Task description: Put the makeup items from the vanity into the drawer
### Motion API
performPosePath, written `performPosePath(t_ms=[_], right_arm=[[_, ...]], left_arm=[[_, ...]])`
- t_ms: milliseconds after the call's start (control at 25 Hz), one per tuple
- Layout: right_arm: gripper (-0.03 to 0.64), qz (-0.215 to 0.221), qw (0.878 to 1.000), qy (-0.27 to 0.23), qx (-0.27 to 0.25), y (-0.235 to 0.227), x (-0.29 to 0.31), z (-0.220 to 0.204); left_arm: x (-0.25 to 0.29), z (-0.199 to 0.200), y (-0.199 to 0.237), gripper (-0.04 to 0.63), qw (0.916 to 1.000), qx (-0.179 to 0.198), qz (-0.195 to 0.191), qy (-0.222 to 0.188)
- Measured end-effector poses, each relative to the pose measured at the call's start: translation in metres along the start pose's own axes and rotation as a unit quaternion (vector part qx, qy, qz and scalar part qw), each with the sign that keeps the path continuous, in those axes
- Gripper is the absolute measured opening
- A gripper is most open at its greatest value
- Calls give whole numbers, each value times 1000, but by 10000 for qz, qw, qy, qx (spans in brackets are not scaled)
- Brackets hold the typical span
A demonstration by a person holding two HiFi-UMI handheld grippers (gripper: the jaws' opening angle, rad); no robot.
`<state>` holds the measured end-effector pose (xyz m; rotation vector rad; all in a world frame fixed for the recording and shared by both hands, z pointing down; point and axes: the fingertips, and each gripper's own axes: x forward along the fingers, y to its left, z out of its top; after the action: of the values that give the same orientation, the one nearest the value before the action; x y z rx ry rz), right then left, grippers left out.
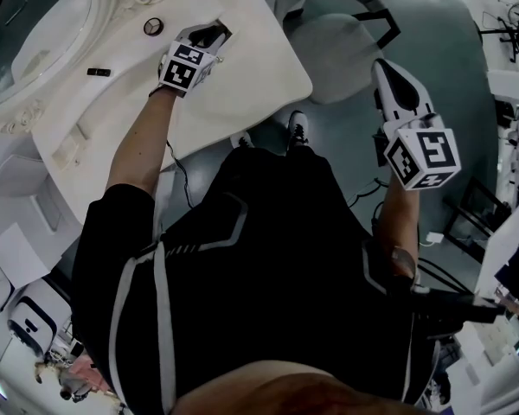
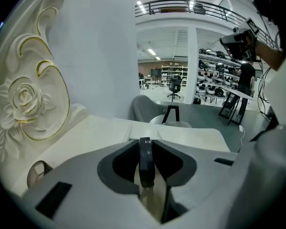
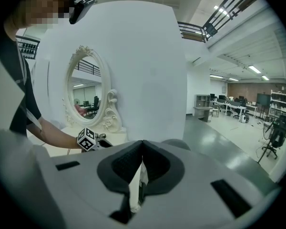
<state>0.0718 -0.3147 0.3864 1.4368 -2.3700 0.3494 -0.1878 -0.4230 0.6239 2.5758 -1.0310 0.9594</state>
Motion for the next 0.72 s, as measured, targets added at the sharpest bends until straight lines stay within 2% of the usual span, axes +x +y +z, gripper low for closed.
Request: performPosePath(t_ms=[480, 720], right_arm=[[5, 35, 10000, -12, 35, 3, 0, -2], [5, 21, 10000, -80, 14, -1, -2, 0]], left_arm=[[0, -2, -4, 92, 9992, -173, -324, 159], [-5, 0, -2, 92, 9993, -211, -282, 152]])
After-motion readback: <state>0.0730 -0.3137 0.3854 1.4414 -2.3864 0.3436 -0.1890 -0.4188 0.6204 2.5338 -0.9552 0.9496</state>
